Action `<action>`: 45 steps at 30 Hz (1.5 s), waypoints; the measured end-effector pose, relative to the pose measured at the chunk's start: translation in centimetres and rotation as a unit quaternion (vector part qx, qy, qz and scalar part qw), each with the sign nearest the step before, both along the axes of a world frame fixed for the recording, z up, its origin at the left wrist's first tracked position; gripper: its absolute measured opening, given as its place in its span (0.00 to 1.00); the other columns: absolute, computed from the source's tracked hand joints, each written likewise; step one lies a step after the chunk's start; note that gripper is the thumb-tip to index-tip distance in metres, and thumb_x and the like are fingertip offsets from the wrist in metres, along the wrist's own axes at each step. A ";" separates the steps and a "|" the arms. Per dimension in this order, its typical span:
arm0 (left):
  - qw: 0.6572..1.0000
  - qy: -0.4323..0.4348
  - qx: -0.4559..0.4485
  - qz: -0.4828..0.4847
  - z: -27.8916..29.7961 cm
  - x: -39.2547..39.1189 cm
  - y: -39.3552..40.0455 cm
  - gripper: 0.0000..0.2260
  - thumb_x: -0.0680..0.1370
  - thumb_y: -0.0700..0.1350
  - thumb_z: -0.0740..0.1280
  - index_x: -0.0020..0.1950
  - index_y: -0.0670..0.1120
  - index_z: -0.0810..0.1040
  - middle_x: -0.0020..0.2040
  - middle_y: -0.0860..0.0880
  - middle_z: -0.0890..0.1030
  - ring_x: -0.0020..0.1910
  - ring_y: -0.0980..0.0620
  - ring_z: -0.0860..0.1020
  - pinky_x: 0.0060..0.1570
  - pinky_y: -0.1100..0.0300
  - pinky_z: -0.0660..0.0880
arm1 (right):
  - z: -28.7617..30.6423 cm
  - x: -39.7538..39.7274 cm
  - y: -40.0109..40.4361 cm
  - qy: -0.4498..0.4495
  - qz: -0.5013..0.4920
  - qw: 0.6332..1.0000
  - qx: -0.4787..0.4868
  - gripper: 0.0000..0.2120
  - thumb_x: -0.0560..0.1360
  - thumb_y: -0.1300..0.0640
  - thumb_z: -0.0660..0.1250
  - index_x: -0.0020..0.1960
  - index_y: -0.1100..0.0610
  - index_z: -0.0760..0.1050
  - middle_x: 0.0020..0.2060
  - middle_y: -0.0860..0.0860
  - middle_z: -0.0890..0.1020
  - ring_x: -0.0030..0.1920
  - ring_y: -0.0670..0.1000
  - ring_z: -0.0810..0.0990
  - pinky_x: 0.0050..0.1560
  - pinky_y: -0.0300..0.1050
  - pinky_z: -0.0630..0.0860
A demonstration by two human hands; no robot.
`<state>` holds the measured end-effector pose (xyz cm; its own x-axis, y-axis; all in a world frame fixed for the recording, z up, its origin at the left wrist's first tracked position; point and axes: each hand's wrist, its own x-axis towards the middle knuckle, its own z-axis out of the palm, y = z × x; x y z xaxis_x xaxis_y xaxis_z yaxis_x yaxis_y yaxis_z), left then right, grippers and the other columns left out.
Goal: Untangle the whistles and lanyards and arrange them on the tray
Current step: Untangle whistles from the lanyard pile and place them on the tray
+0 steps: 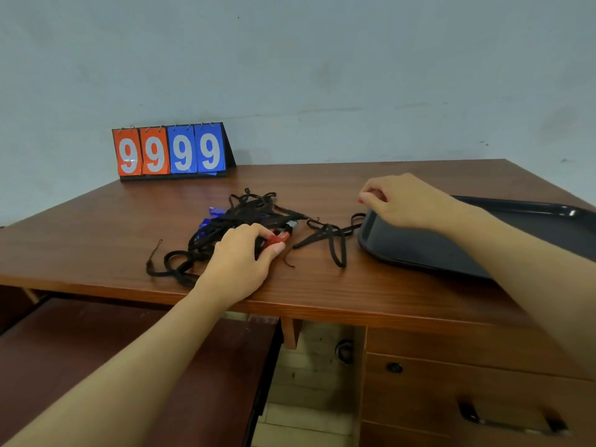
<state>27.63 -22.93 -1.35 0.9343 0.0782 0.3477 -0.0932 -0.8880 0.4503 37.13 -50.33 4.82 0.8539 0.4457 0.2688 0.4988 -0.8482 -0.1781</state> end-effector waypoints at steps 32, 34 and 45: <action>0.977 0.038 0.097 -0.186 4.3 19.9 -14.5 0.10 0.76 0.58 0.70 0.51 0.54 0.83 0.38 0.59 0.78 0.38 0.59 0.76 0.41 0.60 0.70 | 0.6 6.1 -10.2 0.243 -0.157 0.946 -0.145 0.12 0.83 0.59 0.58 0.65 0.60 0.61 0.41 0.57 0.84 0.33 0.52 0.82 0.35 0.45 0.79; 0.972 0.029 0.094 -0.212 4.5 20.0 -14.2 0.08 0.77 0.54 0.69 0.55 0.55 0.81 0.36 0.57 0.76 0.36 0.59 0.74 0.42 0.59 0.72 | 0.2 6.8 -10.3 0.250 -0.172 0.946 -0.116 0.12 0.83 0.59 0.58 0.63 0.58 0.58 0.40 0.57 0.83 0.28 0.49 0.80 0.30 0.44 0.78; 0.963 0.064 0.134 -0.223 4.0 19.7 -14.7 0.06 0.77 0.54 0.68 0.51 0.54 0.78 0.37 0.58 0.75 0.39 0.58 0.76 0.38 0.61 0.68 | 0.5 8.9 -9.6 0.308 -0.180 0.934 0.006 0.17 0.84 0.56 0.60 0.70 0.61 0.63 0.35 0.55 0.74 0.31 0.50 0.74 0.33 0.43 0.71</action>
<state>47.33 -37.68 2.68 0.8906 -0.4177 0.1800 -0.4518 -0.8581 0.2441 46.02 -59.89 5.32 0.9421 0.1008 -0.3198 -0.0180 -0.9371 -0.3485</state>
